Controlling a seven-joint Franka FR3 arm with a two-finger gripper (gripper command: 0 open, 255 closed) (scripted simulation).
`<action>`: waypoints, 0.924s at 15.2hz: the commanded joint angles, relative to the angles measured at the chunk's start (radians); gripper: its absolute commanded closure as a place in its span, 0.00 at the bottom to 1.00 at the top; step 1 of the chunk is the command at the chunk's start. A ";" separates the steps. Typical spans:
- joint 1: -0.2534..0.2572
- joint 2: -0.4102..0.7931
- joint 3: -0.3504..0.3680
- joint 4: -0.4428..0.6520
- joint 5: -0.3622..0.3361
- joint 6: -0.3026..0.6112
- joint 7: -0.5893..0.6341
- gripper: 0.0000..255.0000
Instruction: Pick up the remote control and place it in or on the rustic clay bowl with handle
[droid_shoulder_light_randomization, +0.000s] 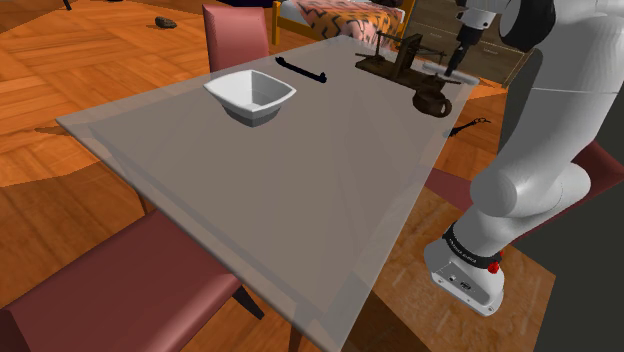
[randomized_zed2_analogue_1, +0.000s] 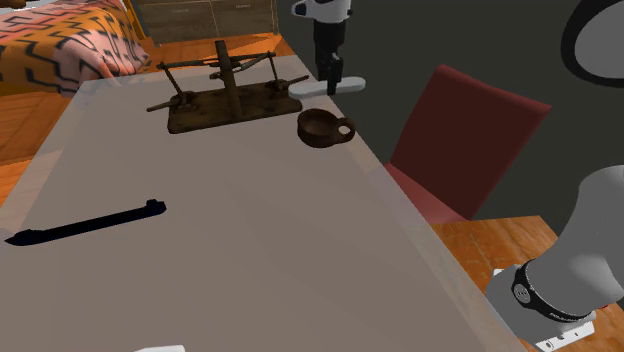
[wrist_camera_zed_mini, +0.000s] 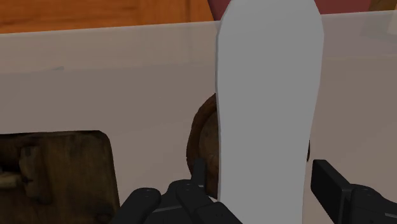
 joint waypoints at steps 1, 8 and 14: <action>-0.001 0.002 0.000 -0.022 0.002 0.025 -0.007 1.00; 0.004 0.014 0.006 -0.102 0.012 0.113 -0.016 1.00; 0.005 0.023 0.009 -0.134 0.019 0.153 -0.021 1.00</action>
